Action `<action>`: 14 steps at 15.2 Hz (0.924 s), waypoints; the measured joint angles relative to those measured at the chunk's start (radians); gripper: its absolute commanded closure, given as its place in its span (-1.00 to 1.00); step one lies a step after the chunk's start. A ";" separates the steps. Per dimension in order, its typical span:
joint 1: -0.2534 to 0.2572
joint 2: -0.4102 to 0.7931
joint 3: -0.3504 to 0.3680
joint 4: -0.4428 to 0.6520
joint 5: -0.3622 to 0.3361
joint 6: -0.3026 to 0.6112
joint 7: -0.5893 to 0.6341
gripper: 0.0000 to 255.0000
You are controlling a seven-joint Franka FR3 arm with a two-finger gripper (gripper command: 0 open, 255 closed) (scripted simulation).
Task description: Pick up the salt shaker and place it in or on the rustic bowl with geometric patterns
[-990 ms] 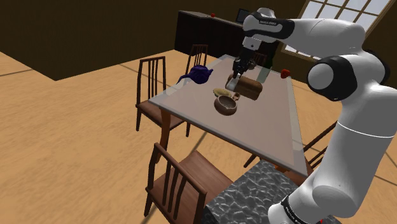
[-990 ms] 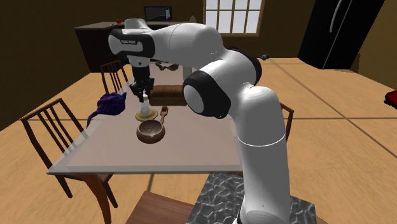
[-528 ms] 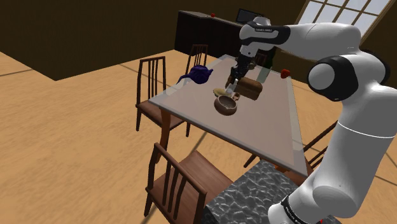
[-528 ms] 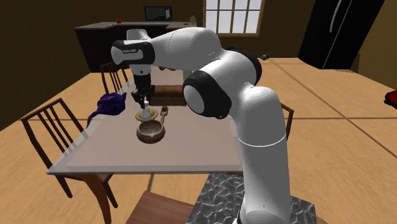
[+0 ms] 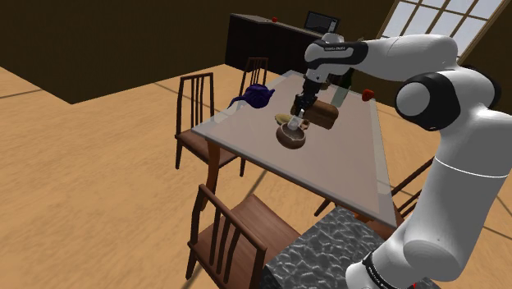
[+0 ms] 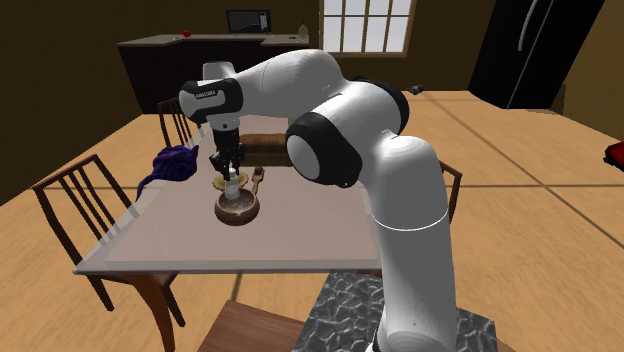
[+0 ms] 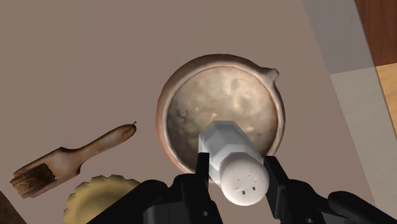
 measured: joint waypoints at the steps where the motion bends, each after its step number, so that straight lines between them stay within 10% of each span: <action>1: 0.000 -0.001 0.000 -0.003 0.000 0.002 0.000 1.00; 5: 0.001 -0.001 0.000 -0.006 0.000 0.005 0.000 1.00; 6: 0.001 -0.001 0.000 -0.006 0.000 0.005 0.000 -1.00; 14: -0.002 -0.010 -0.003 0.022 -0.005 -0.030 0.001 -1.00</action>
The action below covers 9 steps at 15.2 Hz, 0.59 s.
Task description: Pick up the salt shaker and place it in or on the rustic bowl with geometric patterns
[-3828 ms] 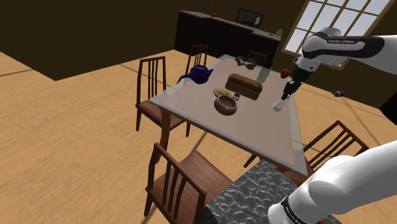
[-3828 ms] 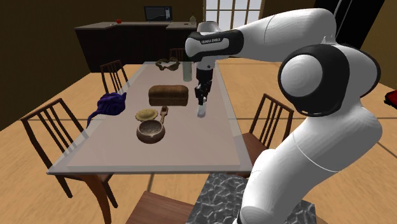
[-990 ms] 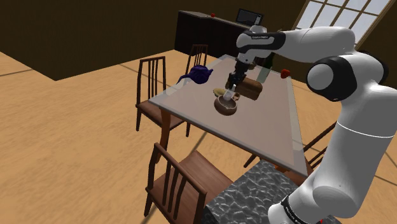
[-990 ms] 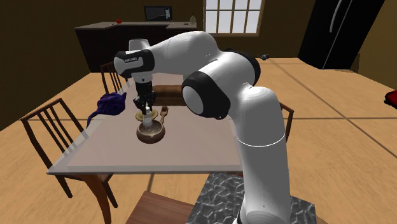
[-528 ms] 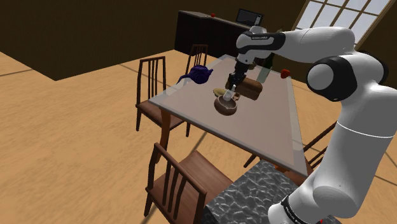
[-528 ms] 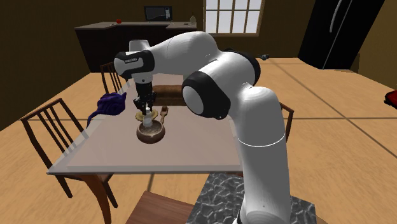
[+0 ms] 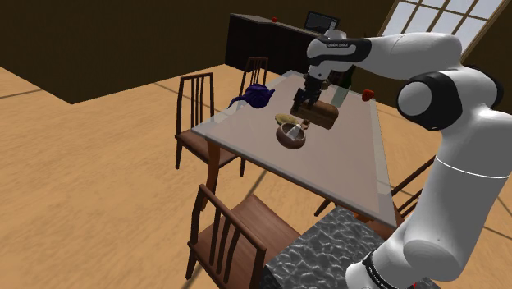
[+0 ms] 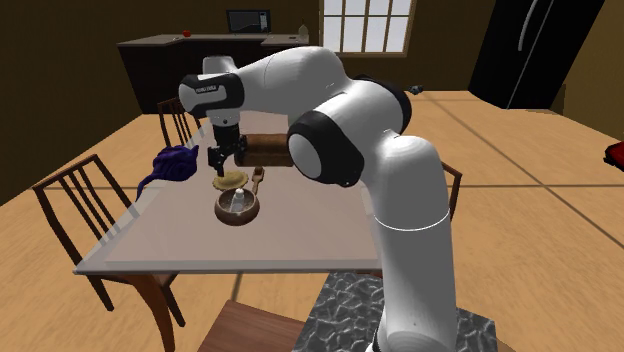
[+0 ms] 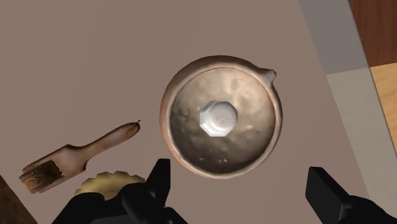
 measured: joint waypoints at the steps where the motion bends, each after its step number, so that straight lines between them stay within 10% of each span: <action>1: 0.001 -0.010 -0.002 0.018 -0.006 -0.027 0.006 -1.00; 9: -0.009 0.002 -0.004 0.091 -0.002 -0.089 0.007 -1.00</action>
